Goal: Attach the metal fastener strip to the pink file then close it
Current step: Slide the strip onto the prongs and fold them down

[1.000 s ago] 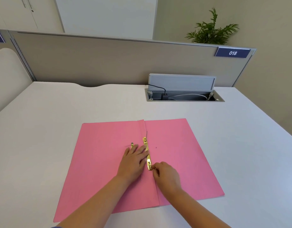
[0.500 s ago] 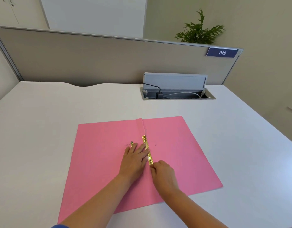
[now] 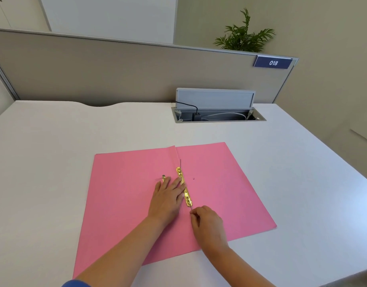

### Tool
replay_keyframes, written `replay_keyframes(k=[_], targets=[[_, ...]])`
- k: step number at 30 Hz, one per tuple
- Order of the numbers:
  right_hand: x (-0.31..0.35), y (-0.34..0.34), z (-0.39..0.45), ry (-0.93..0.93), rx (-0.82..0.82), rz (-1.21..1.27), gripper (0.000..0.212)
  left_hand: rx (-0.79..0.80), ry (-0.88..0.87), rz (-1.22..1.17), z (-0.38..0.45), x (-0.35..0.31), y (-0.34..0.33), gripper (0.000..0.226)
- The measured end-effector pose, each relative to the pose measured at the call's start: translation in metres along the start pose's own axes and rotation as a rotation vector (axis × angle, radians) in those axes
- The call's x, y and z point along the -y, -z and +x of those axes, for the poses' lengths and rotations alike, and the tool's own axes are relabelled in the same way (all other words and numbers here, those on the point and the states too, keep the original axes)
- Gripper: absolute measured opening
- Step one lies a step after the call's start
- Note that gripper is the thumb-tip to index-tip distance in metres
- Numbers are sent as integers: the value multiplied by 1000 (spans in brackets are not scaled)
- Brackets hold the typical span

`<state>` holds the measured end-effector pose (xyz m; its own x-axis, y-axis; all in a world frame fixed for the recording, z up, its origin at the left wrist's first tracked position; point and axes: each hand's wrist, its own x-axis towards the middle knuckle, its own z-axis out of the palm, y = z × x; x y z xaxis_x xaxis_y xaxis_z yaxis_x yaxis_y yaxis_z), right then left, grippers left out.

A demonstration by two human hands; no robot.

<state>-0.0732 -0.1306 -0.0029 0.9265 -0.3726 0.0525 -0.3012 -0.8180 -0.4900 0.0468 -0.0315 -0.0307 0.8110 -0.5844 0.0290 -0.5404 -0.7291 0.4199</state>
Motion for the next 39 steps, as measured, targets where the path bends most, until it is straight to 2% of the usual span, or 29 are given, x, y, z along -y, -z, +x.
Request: replay_keyframes(k=[3, 6, 10, 13, 17, 22, 26, 31, 39], targets=[[-2, 2, 0, -54, -61, 113, 19, -1, -2, -8, -1, 1, 0, 44], [-9, 8, 6, -184, -136, 280, 14, -10, -11, -11, -1, 0, 1, 44], [-21, 23, 29, -321, -151, 450, 13, -23, -6, -28, -2, 0, 2, 43], [-24, 34, 54, -330, -124, 558, 13, -29, -3, -42, -3, -1, 2, 42], [-16, 38, 89, -264, 28, 626, 12, -38, -5, -26, -3, -1, 3, 41], [0, 30, 123, -95, 263, 575, 29, -19, -1, 9, -4, -1, 2, 43], [11, 24, 144, -1, 362, 484, 33, -36, -28, 50, -4, -1, 2, 44], [13, 17, 162, 75, 373, 347, 18, -68, -27, 59, -5, -2, 2, 43], [6, 10, 177, 32, 312, 235, 14, -85, -20, 22, -5, -2, 2, 44]])
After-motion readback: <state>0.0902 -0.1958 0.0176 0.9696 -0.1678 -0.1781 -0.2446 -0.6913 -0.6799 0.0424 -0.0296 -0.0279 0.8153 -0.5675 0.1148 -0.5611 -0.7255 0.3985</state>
